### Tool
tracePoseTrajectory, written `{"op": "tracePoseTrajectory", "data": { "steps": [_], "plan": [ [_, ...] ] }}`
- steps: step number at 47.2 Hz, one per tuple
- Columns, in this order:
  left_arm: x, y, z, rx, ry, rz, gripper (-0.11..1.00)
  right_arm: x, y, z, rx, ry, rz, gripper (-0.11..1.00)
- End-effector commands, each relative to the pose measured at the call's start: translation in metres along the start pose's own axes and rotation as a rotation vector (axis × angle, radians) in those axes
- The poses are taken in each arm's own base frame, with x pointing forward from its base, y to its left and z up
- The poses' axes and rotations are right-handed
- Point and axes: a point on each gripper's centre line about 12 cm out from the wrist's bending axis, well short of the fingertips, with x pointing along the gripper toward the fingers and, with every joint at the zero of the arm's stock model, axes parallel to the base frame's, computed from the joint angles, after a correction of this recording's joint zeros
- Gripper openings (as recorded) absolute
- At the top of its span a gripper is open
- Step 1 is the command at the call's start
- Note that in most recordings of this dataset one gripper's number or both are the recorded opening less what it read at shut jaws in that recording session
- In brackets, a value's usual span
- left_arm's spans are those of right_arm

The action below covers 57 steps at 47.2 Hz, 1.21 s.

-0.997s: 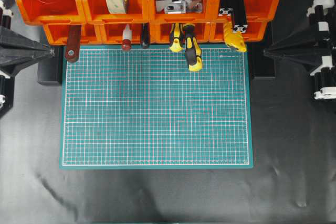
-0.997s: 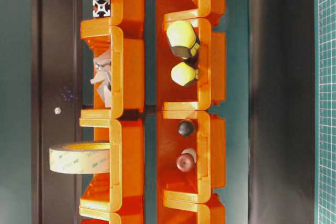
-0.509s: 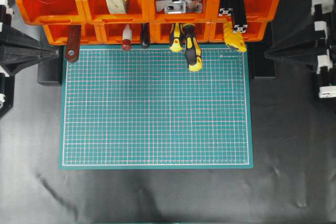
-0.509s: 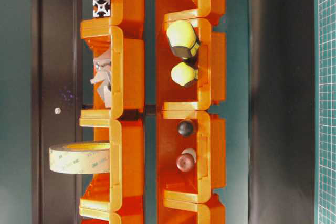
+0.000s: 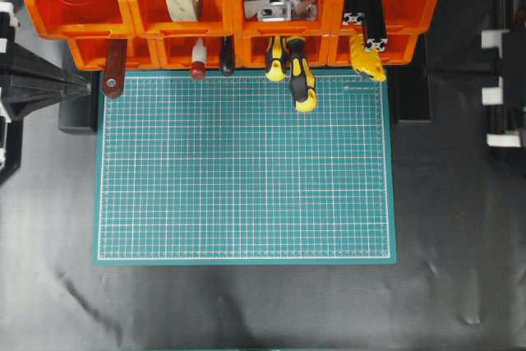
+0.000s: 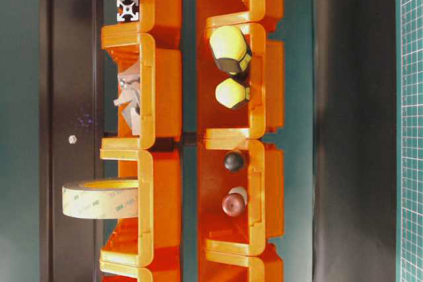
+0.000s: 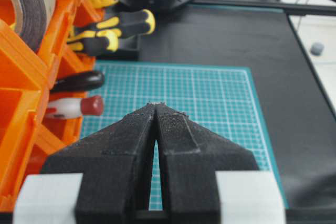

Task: Pick cutter from container rack with right arm.
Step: 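Move the right gripper toward the yellow utility cutter on the rack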

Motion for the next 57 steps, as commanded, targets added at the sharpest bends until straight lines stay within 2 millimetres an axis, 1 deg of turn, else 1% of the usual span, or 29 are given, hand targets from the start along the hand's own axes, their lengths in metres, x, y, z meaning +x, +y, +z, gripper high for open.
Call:
{"op": "tracePoseTrajectory", "data": {
  "steps": [1, 7, 15, 24, 30, 32, 34, 36, 40, 43, 45, 47, 52, 57],
  "plan": [
    [-0.002, -0.003, 0.014, -0.005, -0.038, -0.011, 0.00, -0.006, 0.001, 0.008, -0.041, 0.058, -0.102, 0.00],
    [-0.005, -0.004, 0.017, -0.007, -0.054, -0.017, 0.00, 0.001, 0.020, 0.006, -0.062, 0.115, -0.176, 0.00],
    [-0.005, -0.006, 0.017, -0.006, -0.055, -0.029, 0.00, 0.017, 0.039, 0.008, -0.094, 0.100, -0.231, 0.00],
    [-0.006, -0.009, 0.017, -0.004, -0.056, -0.042, 0.00, 0.030, 0.048, 0.013, -0.122, 0.081, -0.230, 0.00],
    [-0.006, -0.009, 0.017, -0.004, -0.054, -0.042, 0.00, 0.037, 0.053, 0.012, -0.140, 0.087, -0.221, 0.03],
    [-0.006, -0.009, 0.017, -0.004, -0.054, -0.042, 0.00, 0.040, 0.054, 0.011, -0.143, 0.087, -0.218, 0.09],
    [-0.006, -0.009, 0.017, -0.004, -0.054, -0.042, 0.00, 0.043, 0.055, 0.011, -0.147, 0.089, -0.213, 0.17],
    [-0.007, -0.009, 0.017, -0.004, -0.057, -0.042, 0.00, 0.047, 0.056, 0.011, -0.150, 0.095, -0.213, 0.28],
    [-0.008, -0.008, 0.017, -0.004, -0.059, -0.040, 0.00, 0.053, 0.054, 0.012, -0.143, 0.103, -0.216, 0.56],
    [-0.009, -0.008, 0.018, -0.005, -0.064, -0.039, 0.00, 0.057, 0.053, 0.012, -0.146, 0.107, -0.222, 0.74],
    [-0.010, -0.008, 0.018, -0.005, -0.067, -0.039, 0.00, 0.060, 0.053, 0.013, -0.152, 0.106, -0.225, 0.81],
    [-0.011, -0.008, 0.017, -0.005, -0.067, -0.039, 0.00, 0.062, 0.053, 0.013, -0.157, 0.105, -0.226, 0.83],
    [-0.012, -0.008, 0.016, -0.005, -0.070, -0.041, 0.00, 0.072, 0.050, 0.013, -0.151, 0.113, -0.229, 0.79],
    [-0.012, -0.008, 0.016, -0.006, -0.070, -0.041, 0.00, 0.080, 0.046, 0.012, -0.144, 0.134, -0.240, 0.79]
  ]
}}
